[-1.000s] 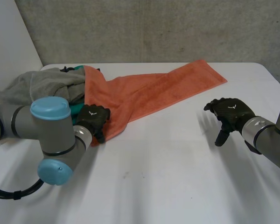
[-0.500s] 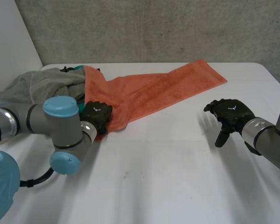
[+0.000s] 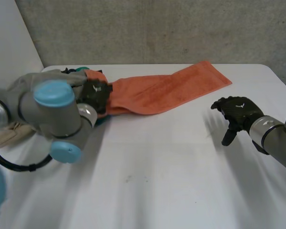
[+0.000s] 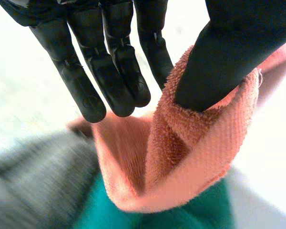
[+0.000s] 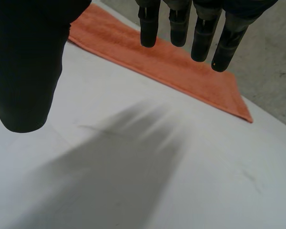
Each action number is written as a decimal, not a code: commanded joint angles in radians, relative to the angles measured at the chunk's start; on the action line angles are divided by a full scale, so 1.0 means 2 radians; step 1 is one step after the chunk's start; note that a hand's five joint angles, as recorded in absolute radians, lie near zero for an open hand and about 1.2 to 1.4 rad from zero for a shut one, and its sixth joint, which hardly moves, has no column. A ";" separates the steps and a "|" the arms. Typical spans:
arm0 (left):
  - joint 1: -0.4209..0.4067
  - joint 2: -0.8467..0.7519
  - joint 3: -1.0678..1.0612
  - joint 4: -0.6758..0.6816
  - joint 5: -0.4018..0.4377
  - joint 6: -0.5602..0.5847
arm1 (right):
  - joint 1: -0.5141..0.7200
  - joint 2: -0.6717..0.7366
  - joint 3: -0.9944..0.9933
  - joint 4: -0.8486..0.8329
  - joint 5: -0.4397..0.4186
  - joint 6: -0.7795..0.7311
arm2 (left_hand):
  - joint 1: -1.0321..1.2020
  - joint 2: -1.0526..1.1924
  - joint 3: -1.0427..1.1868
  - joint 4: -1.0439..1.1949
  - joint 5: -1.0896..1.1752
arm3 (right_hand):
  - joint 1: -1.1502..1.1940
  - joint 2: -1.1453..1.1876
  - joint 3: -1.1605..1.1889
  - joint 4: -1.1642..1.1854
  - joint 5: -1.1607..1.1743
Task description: Fold the laundry.
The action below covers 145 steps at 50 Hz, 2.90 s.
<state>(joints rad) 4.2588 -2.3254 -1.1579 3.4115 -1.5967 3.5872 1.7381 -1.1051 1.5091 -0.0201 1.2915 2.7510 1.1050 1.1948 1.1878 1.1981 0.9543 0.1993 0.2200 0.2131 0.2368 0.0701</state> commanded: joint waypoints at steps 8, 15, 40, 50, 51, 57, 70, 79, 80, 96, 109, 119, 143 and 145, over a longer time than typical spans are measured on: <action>-0.058 0.233 -0.038 -0.015 0.003 -0.010 | 0.050 0.006 -0.050 -0.018 0.038 0.220 | 0.146 0.101 0.104 0.099 0.134 | -0.012 -0.023 -0.019 -0.031 -0.035; -0.096 0.288 -0.027 -0.019 0.002 -0.010 | 0.105 0.064 -0.086 -0.079 0.049 0.372 | 0.146 0.101 0.104 0.099 0.134 | -0.012 -0.023 -0.019 -0.031 -0.035; -0.115 0.342 -0.028 -0.025 0.002 -0.007 | 0.132 0.098 -0.142 -0.070 0.112 0.297 | 0.146 0.101 0.104 0.099 0.134 | -0.012 -0.023 -0.019 -0.031 -0.035; -0.114 0.339 -0.031 -0.025 0.003 -0.006 | -0.025 0.009 -0.096 -0.005 0.003 0.257 | 0.146 0.101 0.104 0.099 0.134 | -0.012 -0.023 -0.019 -0.031 -0.035; -0.114 0.340 -0.031 -0.025 0.003 -0.006 | -0.030 0.016 -0.108 -0.003 -0.015 0.252 | 0.146 0.101 0.104 0.099 0.134 | -0.012 -0.023 -0.019 -0.031 -0.035; -0.115 0.345 -0.025 -0.025 0.003 -0.006 | -0.031 0.075 -0.139 0.000 -0.055 0.251 | 0.146 0.101 0.104 0.099 0.134 | -0.012 -0.023 -0.019 -0.031 -0.035; -0.118 0.357 -0.013 -0.025 0.003 -0.006 | 0.040 0.203 -0.216 -0.017 -0.058 0.241 | 0.146 0.101 0.104 0.099 0.134 | -0.012 -0.023 -0.019 -0.031 -0.035; -0.116 0.385 -0.015 -0.026 0.002 -0.010 | 0.080 0.273 -0.313 -0.046 0.007 0.246 | 0.146 0.101 0.104 0.099 0.134 | 0.377 0.367 0.371 0.359 0.355; -0.116 0.387 -0.016 -0.025 0.002 -0.010 | 0.080 0.276 -0.320 -0.047 0.014 0.246 | 0.146 0.101 0.104 0.099 0.134 | 0.529 0.518 0.522 0.510 0.506; -0.047 0.391 -0.055 -0.028 0.005 -0.009 | -0.087 -0.030 -0.212 0.018 -0.040 0.055 | 0.146 0.101 0.104 0.099 0.134 | 0.598 0.588 0.592 0.580 0.576; 0.001 0.282 -0.094 -0.074 0.013 -0.010 | -0.147 -0.158 -0.217 0.225 -0.093 -0.071 | 0.146 0.101 0.104 0.099 0.134 | 0.598 0.588 0.592 0.580 0.576; 0.007 0.096 -0.003 -0.077 0.021 -0.004 | -0.083 0.003 -0.212 0.267 -0.002 -0.207 | 0.146 0.101 0.104 0.099 0.134 | 0.598 0.588 0.592 0.580 0.576; 0.011 -0.020 0.327 0.203 0.054 -0.017 | -0.054 0.027 -0.348 -0.235 0.068 0.045 | 0.146 0.101 0.104 0.099 0.134 | 0.598 0.588 0.592 0.580 0.576; 0.011 -0.005 0.311 0.199 0.051 -0.026 | -0.056 0.016 -0.346 -0.229 0.060 0.045 | 0.146 0.101 0.104 0.099 0.134 | 0.598 0.588 0.592 0.580 0.576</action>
<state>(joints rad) 4.2794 -2.4201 -0.5160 3.7760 -1.4838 3.5750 1.6344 -0.9914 0.8318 -0.4466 1.4035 2.8131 1.1210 1.1989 1.1926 1.2030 0.9878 1.0019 1.1818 1.1828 1.1883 0.9869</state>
